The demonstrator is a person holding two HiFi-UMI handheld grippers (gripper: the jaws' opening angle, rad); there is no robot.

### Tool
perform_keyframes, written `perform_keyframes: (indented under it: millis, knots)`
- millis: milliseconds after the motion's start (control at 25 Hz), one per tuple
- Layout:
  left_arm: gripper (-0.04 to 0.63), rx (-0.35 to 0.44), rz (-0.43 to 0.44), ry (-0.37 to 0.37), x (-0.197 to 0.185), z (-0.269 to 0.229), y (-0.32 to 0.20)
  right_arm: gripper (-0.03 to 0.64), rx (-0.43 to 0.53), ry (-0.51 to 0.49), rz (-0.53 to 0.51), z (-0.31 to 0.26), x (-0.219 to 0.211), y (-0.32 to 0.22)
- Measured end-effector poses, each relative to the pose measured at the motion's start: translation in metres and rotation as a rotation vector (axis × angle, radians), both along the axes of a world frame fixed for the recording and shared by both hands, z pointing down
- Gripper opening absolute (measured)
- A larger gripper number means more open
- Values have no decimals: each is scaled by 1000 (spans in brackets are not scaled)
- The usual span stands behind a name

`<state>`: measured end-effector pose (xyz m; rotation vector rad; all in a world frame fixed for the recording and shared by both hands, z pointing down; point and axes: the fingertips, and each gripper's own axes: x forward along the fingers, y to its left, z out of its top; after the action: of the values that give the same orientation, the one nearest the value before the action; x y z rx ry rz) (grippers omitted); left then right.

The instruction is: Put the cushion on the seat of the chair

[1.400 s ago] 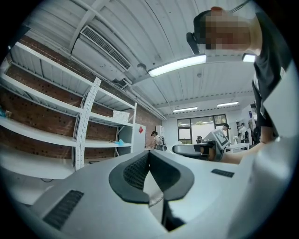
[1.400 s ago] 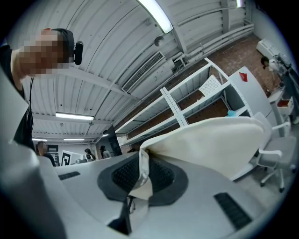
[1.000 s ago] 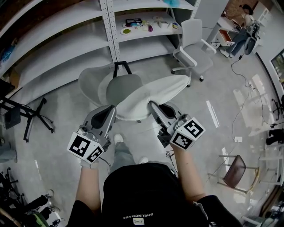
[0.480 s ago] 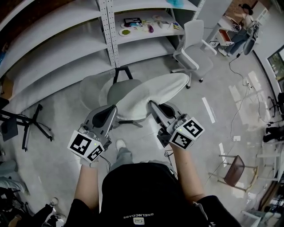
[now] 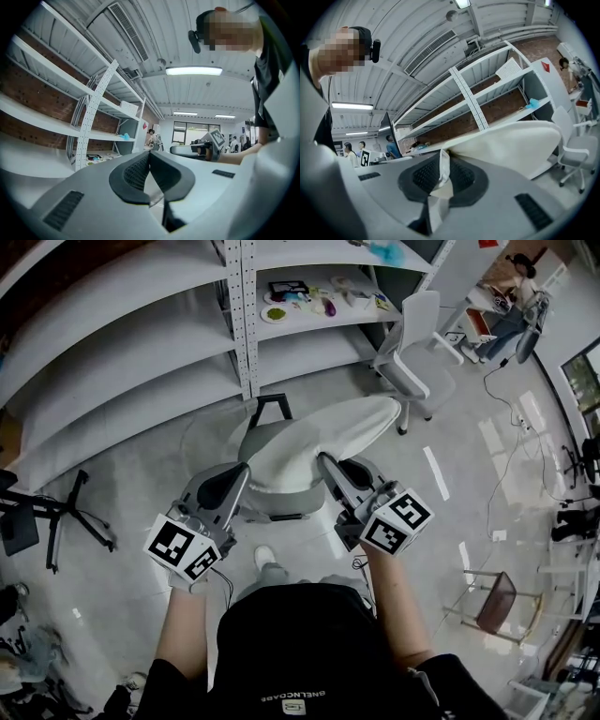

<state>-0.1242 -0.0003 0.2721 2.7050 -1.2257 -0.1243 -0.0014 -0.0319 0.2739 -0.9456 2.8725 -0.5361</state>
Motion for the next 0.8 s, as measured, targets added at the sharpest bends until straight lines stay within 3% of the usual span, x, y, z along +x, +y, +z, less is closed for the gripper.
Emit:
perform_keyframes:
  millis: [360,800]
  knots:
    - [10,-23,-19,34,-49,14,-20,42,-8,48,-13,7,-45,-19]
    - [11,-73,-87,41,-83,31,-23,41,-49,78,-96,30,-79,-39]
